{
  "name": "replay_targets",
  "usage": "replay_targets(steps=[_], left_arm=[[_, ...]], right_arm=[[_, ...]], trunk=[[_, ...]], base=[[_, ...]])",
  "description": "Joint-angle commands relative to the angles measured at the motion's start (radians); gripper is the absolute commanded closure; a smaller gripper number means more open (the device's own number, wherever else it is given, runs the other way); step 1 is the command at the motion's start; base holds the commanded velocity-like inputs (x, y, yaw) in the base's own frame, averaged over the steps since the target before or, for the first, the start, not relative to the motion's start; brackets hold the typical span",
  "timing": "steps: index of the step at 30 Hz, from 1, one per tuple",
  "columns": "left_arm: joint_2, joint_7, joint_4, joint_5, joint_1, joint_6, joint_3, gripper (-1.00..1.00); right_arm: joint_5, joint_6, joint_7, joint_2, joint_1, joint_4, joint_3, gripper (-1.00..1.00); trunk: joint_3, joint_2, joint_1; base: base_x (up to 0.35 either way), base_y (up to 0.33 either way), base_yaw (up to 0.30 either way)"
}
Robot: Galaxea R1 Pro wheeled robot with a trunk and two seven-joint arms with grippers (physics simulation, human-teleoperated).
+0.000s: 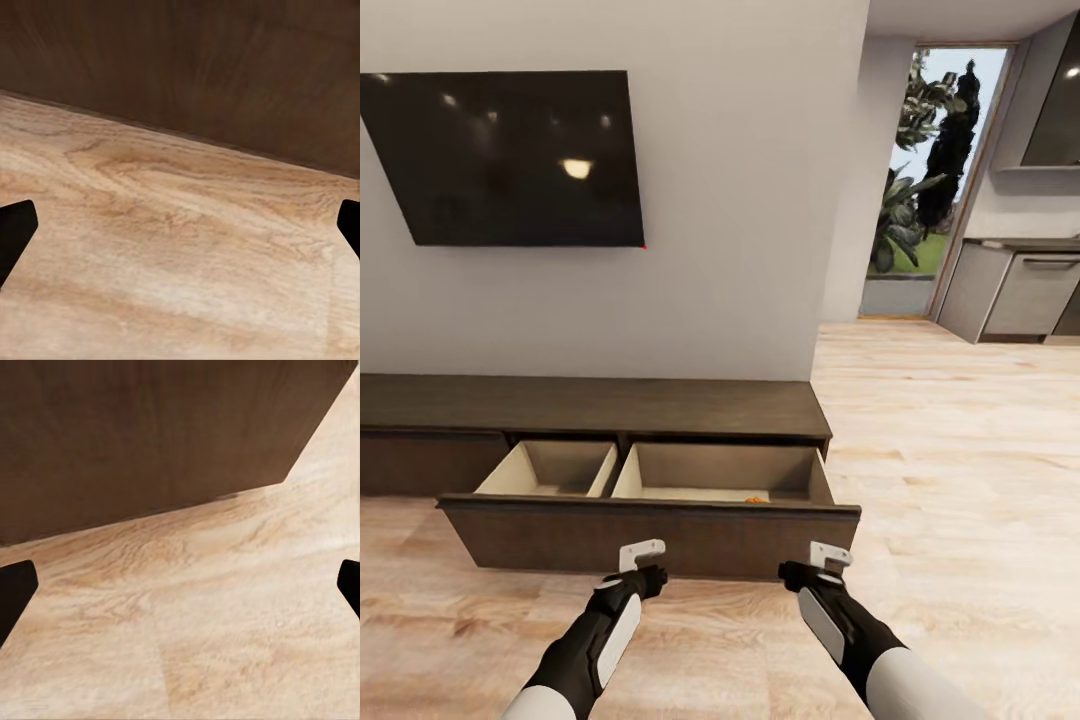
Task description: Place each of the two pumpkins and all three candles from the living room inside a cabinet in the living room (use any cabinet), then make sure every cabinet is closed, and position the cauldron so it is next to a table in the living room.
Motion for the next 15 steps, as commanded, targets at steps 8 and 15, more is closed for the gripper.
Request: replay_targets(steps=[8,15], left_arm=[[0.0,0.0,0.002,-0.009,0.0,-0.026,-0.001,-1.0],[-0.001,0.0,0.086,-0.028,0.0,-0.145,-0.023,-1.0]], right_arm=[[0.01,-0.098,0.142,-0.004,-0.003,0.096,-0.004,-1.0],[0.01,-0.115,0.152,-0.004,-0.002,0.105,-0.004,-1.0]], trunk=[[-0.025,-0.056,0.031],[-0.047,-0.105,0.058]], base=[[0.0,0.0,0.0],[0.0,0.0,0.0]])
